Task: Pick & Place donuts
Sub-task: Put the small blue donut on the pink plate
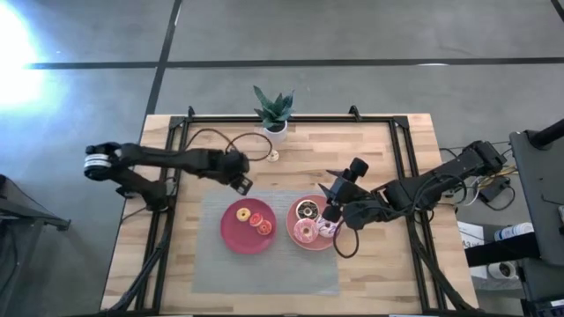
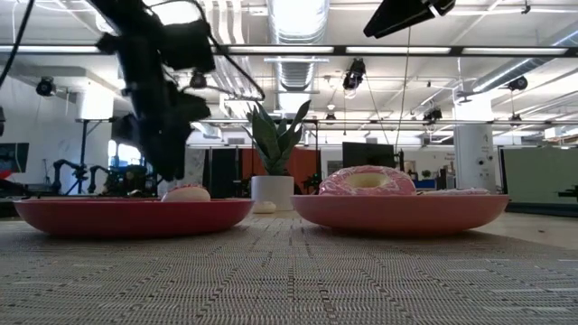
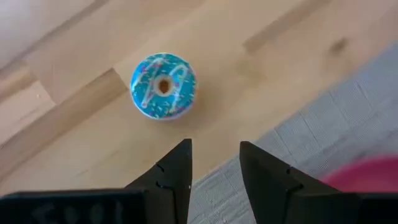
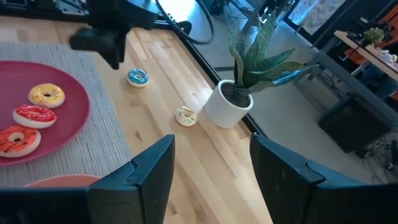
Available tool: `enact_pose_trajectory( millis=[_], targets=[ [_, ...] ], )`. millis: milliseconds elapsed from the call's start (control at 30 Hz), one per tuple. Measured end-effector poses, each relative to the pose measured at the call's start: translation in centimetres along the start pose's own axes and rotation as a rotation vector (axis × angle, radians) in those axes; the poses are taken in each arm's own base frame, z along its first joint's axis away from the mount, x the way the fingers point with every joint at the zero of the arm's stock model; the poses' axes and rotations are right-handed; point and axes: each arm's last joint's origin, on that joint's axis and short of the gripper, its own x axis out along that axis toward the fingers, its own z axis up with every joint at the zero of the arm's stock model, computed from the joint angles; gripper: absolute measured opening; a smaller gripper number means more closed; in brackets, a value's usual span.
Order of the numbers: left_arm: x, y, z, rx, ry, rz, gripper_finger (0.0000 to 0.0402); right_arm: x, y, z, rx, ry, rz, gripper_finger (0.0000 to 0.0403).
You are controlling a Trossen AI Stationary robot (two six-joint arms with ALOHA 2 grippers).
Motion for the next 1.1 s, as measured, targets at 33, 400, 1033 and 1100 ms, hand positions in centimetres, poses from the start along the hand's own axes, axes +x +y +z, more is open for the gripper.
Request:
enact_pose_trajectory(
  millis=[33, 400, 1033, 1100],
  targets=[
    [0.2, 0.0, 0.4, -0.018, 0.012, 0.004, 0.0108, 0.0, 0.0, 0.0, 0.009, 0.000, 0.000, 0.0201],
    [1.1, -0.5, 4.4, 0.071, 0.090, 0.155, 0.0108, 0.0, 0.0, 0.1, 0.043, -0.001, 0.001, 0.0201],
    [3.1, 7.4, 8.0, -0.041, 0.251, -0.134, 0.0108, 0.0, 0.0, 0.0, 0.095, 0.001, 0.002, 0.0201],
    [3.9, 7.6, 7.5, -0.031, 0.279, -0.141, 0.0108, 0.0, 0.0, 0.0, 0.094, 0.001, 0.002, 0.0201]
  ],
)
